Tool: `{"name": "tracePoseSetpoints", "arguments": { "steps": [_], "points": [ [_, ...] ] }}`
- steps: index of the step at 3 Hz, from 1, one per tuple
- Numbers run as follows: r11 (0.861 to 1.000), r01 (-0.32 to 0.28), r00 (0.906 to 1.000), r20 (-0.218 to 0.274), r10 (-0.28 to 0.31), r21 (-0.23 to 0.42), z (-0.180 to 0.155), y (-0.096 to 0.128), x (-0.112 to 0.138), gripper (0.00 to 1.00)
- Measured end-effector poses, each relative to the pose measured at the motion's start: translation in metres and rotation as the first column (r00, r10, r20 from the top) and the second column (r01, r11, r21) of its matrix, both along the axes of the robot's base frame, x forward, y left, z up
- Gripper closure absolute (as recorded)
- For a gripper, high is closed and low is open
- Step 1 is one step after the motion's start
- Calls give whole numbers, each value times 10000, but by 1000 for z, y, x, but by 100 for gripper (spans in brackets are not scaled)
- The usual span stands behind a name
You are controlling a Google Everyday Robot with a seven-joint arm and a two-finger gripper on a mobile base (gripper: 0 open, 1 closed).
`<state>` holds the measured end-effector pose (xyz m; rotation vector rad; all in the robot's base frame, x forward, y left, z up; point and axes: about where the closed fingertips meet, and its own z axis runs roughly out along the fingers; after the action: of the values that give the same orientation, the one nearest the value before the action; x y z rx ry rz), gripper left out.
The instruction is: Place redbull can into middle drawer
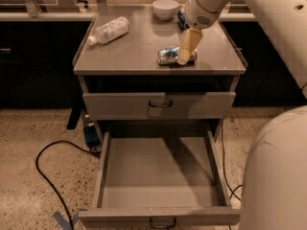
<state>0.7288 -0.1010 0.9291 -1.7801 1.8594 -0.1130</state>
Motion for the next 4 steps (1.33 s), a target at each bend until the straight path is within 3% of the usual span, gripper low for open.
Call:
{"name": "tracePoseSetpoints", "arguments": {
  "steps": [1,2,4],
  "points": [
    [9999,5,9997,-248,-2,137,-18,4,21,0],
    [9980,489,9958,-798,-456,396,-40,-1,37,0],
    [9926,1083,9796,-1759,-971,555,-72,-4,51,0]
  ]
}}
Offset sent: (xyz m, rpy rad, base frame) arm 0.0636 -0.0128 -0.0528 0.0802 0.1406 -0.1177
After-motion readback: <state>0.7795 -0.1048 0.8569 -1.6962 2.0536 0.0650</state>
